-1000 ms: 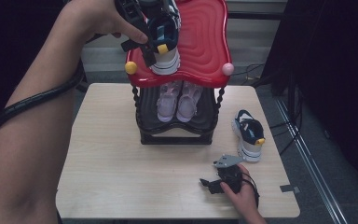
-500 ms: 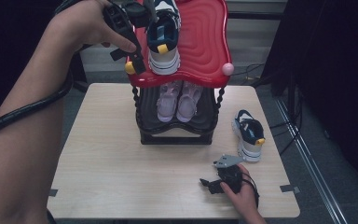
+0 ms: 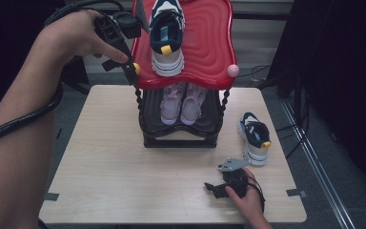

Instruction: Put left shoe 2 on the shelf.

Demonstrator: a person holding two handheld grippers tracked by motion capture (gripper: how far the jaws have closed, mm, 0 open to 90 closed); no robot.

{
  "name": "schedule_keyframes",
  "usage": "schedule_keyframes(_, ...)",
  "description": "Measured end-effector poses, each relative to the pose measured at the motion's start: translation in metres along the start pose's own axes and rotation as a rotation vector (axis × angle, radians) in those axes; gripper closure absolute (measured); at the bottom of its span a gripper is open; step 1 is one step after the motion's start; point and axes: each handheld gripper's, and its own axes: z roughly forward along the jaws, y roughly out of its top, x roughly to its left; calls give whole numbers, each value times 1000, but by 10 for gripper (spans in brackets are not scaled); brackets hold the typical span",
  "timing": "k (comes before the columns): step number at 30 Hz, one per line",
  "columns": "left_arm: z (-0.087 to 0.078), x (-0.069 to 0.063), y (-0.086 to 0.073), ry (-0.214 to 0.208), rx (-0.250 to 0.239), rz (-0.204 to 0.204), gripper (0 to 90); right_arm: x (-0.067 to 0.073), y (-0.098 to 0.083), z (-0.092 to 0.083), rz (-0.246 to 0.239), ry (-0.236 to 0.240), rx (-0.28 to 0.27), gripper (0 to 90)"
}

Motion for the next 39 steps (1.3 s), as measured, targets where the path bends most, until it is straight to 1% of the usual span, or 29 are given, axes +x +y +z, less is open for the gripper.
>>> schedule_keyframes(12,11,4,-19,-2,13,-21,261,0,0,0,-3,0,-2,134)
schedule_keyframes(15,14,4,-24,-3,15,-19,262,0,0,0,-1,-1,0,134)
schedule_keyframes(17,15,4,-27,-8,14,-30,261,0,0,0,-2,0,2,134)
schedule_keyframes(18,16,4,-28,-6,14,-24,262,0,0,0,-2,0,2,134)
schedule_keyframes(19,18,3,-30,-11,13,-30,262,0,0,0,-4,0,1,134)
schedule_keyframes(21,21,3,-33,-12,15,-22,261,0,0,0,-2,0,2,134)
schedule_keyframes(27,28,1,-41,-15,13,-30,260,0,0,0,-4,0,1,134)
schedule_keyframes(28,30,0,-42,-12,13,-23,260,0,0,0,-4,-1,1,134)
schedule_keyframes(29,31,-1,-43,-13,10,-29,260,0,0,0,-2,-1,2,134)
schedule_keyframes(32,36,-3,-46,-12,12,-25,260,0,0,0,-4,0,1,134)
schedule_keyframes(33,37,-4,-47,-16,13,-14,260,0,0,0,-4,-1,1,134)
schedule_keyframes(34,39,-5,-47,-19,10,-22,260,0,0,0,-4,0,1,134)
schedule_keyframes(35,40,-5,-48,-23,9,-18,259,0,0,0,-4,0,1,134)
schedule_keyframes(37,43,-6,-50,-18,1,-33,253,0,0,0,-2,-1,2,134)
schedule_keyframes(39,46,-7,-51,-23,0,-32,253,0,0,0,-4,0,1,134)
